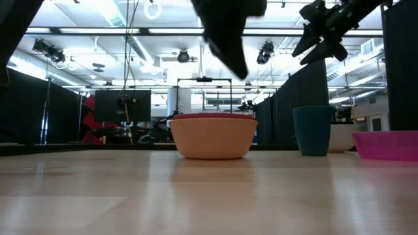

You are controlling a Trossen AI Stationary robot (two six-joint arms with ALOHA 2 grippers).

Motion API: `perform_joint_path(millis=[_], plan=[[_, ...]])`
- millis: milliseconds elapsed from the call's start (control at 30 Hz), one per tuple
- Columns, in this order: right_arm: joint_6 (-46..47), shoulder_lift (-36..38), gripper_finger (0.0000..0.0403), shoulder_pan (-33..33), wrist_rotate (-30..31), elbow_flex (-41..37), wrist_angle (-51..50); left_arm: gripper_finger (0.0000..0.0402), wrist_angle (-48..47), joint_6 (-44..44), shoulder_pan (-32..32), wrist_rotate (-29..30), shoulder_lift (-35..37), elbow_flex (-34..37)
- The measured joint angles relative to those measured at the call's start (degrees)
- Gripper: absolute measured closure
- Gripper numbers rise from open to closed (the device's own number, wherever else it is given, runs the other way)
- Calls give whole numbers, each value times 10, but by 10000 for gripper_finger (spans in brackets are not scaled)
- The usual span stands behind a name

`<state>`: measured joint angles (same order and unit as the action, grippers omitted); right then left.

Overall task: Nest bowls inside each other
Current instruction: Stack the white bowl on top of the orange bowl

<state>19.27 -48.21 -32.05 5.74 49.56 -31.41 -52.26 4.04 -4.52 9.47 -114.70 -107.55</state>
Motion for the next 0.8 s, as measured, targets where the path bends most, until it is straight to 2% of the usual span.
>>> perform_joint_path(millis=[133, 233, 400, 800], plan=[[-1, 6, 209, 0, -16, 0, -19, 143, -15, 1, 7, 2, 0, -47], [-4, 16, 216, 0, -30, 0, -85, 136, -37, 2, 16, 3, 0, -72], [-19, 43, 222, 0, 7, 0, -216, 148, -71, 2, 52, 2, 32, -84], [-79, 0, 230, 0, 33, -31, -259, 161, 58, -48, 103, -101, 155, 32]])
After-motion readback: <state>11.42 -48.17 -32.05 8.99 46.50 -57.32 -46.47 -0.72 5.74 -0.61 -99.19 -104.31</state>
